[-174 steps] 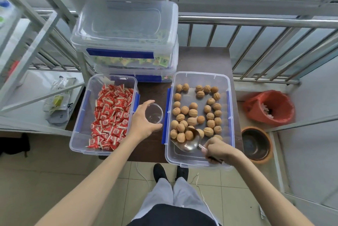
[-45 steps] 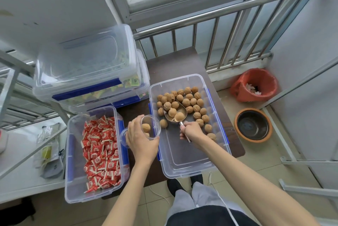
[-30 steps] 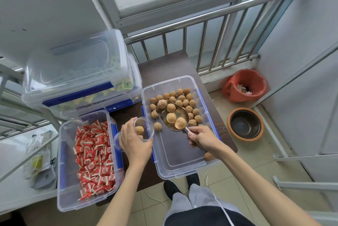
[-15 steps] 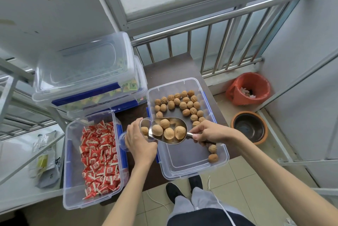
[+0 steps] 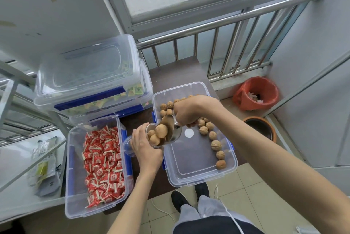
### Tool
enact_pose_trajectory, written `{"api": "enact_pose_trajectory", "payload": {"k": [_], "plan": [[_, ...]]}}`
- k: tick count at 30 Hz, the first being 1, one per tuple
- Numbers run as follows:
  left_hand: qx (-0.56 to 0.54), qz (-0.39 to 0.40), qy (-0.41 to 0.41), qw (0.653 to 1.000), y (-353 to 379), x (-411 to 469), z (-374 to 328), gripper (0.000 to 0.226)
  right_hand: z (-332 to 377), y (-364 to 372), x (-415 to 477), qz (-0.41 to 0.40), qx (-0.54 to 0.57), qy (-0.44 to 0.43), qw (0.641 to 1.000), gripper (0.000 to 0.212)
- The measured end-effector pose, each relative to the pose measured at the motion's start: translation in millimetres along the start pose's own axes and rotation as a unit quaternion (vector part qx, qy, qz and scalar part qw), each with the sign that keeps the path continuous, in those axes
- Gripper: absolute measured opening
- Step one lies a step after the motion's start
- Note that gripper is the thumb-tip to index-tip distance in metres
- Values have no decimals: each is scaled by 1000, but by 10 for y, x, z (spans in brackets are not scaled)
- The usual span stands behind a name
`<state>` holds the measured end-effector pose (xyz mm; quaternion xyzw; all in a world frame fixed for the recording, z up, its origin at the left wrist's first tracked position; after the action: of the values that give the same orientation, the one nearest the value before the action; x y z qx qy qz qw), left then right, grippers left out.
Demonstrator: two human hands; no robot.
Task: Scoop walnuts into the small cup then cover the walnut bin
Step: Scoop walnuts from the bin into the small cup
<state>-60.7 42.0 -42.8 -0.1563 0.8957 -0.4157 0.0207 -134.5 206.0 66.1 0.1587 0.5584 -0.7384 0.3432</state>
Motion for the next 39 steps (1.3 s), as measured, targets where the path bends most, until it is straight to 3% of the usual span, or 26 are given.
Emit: {"api": "enact_pose_trajectory", "payload": {"k": [4, 10, 14, 18, 23, 26, 30, 39], "plan": [[11, -4, -1, 1000, 14, 7, 7, 81, 171, -73, 17, 20, -10, 2, 1000, 18], [8, -10, 2, 1000, 17, -2, 7, 79, 99, -33, -30, -15, -10, -10, 1000, 19], [-4, -13, 3, 1000, -21, 2, 9, 81, -451, 176, -279, -2, 105, 1, 994, 34], [-4, -6, -6, 1000, -13, -18, -33, 83, -1057, 497, -699, -4, 268, 72, 961, 32], [8, -8, -8, 1000, 16, -8, 12, 84, -1369, 1145, -787, -25, 309, 200, 929, 33], [13, -8, -11, 1000, 16, -5, 19, 86, -1272, 1530, -705, -8, 315, 231, 921, 33], [12, -8, -7, 1000, 23, -3, 11, 85, -1213, 1751, -473, -76, 349, 263, 896, 33], [14, -11, -8, 1000, 19, -16, 18, 87, -1276, 1751, 180, -222, 479, 298, 795, 25]]}}
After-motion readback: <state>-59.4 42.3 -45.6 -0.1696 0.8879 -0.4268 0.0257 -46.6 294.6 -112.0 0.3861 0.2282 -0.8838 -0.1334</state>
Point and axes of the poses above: each hand's wrist, its own x-axis towards the middle knuckle, its own y-axis out of the palm, z = x × y, the point moved 6 cm from there along x, towards the middle knuckle, and after that the axes turned 7 degrees about -z, right-handed, at the moved point
